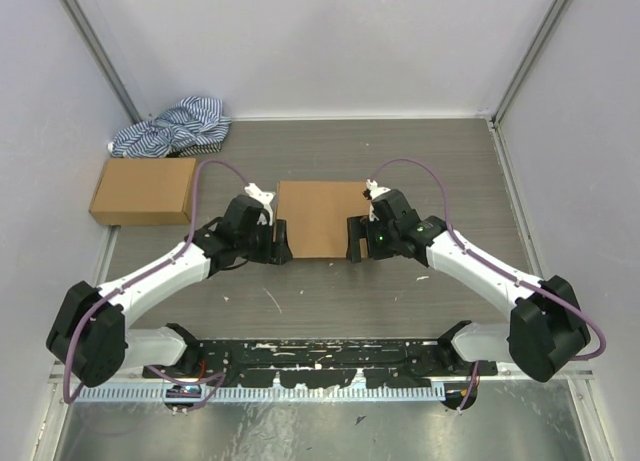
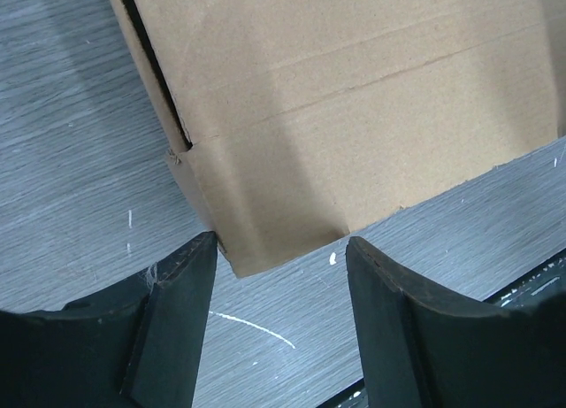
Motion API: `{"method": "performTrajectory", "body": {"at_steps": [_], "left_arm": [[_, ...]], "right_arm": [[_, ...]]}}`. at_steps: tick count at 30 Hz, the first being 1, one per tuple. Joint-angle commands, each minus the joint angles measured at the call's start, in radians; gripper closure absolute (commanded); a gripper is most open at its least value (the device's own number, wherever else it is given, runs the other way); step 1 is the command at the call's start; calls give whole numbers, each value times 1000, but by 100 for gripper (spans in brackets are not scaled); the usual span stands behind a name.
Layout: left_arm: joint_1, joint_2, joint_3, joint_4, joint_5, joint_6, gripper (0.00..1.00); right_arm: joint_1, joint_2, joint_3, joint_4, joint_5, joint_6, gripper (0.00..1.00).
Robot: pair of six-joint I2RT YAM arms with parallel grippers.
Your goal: Fold the paper box
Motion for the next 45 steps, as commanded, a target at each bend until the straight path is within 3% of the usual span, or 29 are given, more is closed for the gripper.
{"method": "performTrajectory", "body": {"at_steps": [1,12,19,26,36,45], "left_arm": [[-1,35,24,2,24,-4,34],[0,53,27,25,31,-9,35],[1,58,28,16,-5,10,35],[3,80,25,49,14,0,35],[4,53,18,62,74,-25,36],[4,20,50,5,92,-36,37]], "right_arm": [[4,-7,46,2,3,-17,10],[3,5,38,19,9,-10,10],[3,63,21,23,115,-4,10],[4,110,-12,104,70,11,10],[4,21,-11,113,-20,19,11],[4,-26,18,39,5,15,12]]}}
